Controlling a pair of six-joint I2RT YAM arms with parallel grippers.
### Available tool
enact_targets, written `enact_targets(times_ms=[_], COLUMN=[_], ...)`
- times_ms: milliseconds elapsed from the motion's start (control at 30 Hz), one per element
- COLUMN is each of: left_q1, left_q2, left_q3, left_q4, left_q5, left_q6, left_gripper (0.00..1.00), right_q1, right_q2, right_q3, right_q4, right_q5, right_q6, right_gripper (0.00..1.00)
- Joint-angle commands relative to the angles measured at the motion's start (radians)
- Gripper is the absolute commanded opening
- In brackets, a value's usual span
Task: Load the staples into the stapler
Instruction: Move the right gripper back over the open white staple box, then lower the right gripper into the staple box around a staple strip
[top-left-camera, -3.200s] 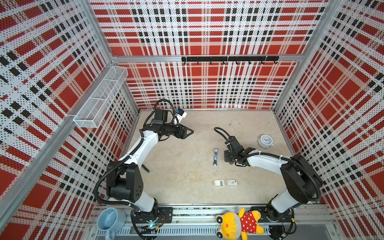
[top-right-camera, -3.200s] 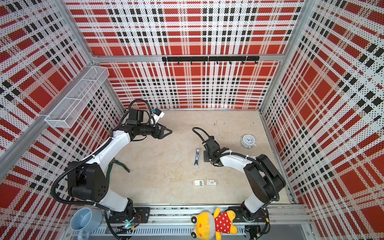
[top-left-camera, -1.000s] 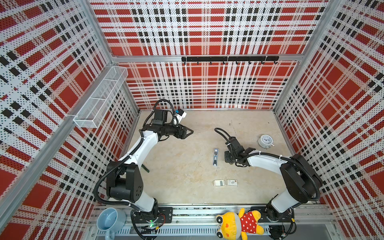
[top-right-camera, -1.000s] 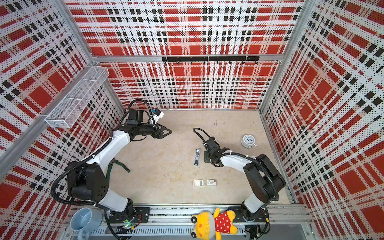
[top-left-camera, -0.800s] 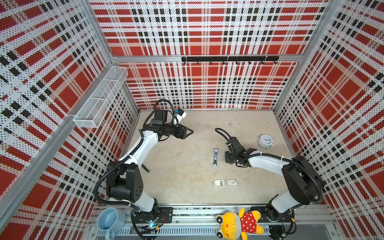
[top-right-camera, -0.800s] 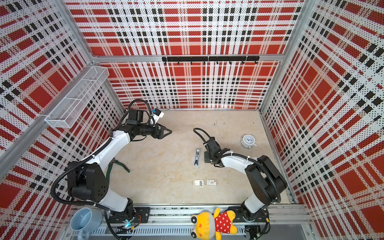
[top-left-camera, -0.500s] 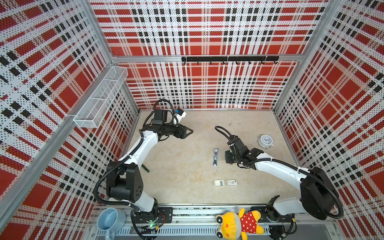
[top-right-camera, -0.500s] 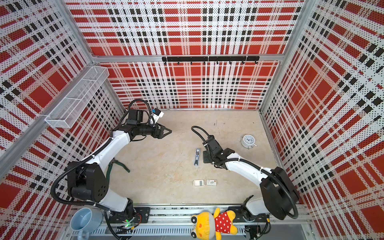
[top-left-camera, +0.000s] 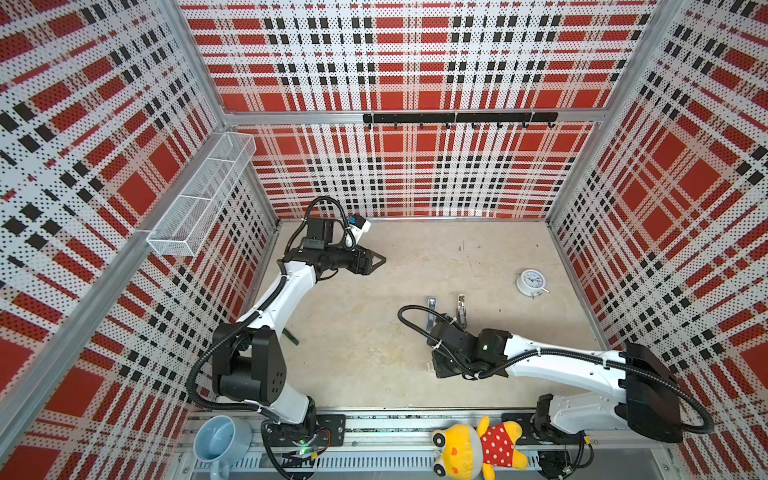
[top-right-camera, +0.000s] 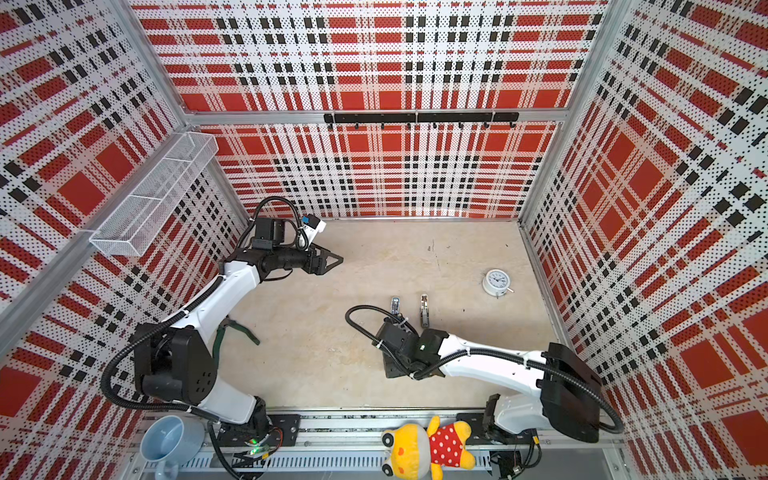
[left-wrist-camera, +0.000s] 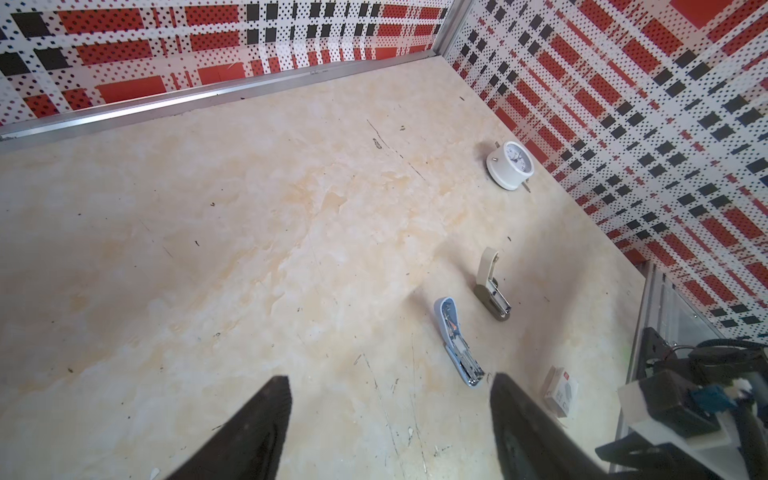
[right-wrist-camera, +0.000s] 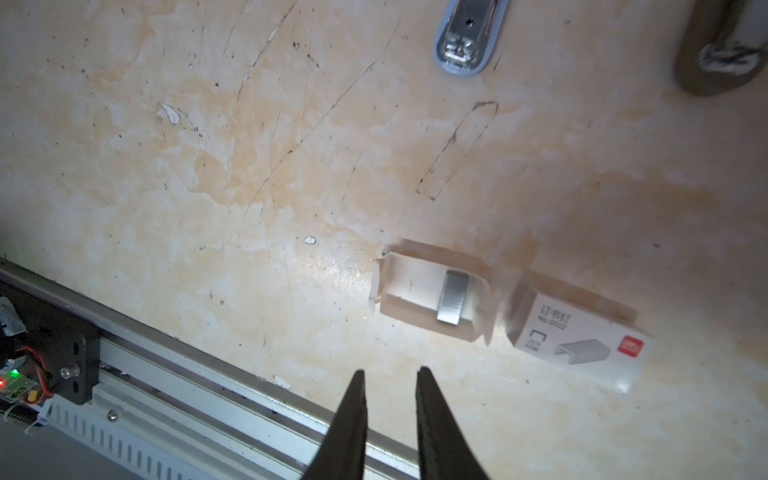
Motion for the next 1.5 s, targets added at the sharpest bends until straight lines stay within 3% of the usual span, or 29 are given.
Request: enact_targets(times_ms=[0, 300, 633, 1467], left_q1=[0.009, 0.010, 0.008, 0.009], left_q2=[0.001, -0.012, 0.006, 0.001], left_q3=[-0.001, -0.015, -0.003, -0.023], left_q4=[0.021, 0.038, 0.040, 0.032], left_q5=[0.023, 0.022, 0.027, 0.029], left_q6=[-0.018, -0.012, -0.021, 0.001], left_gripper=[0.78, 0.78, 0.78, 0.78], right_q1=[0.018, 0.016, -0.034, -0.052], right_q2=[0.066, 0.145, 0.142, 0.219], right_q3=[0.007, 0.059, 0.020, 0.067], right_q4=[0.026, -0.023, 0.042, -0.027], right_q5=[0.007, 0.066, 0.050, 0.065], right_q6=[0.089, 0.089, 0.067, 0.032], right_gripper=[0.23, 0.23, 0.21, 0.22])
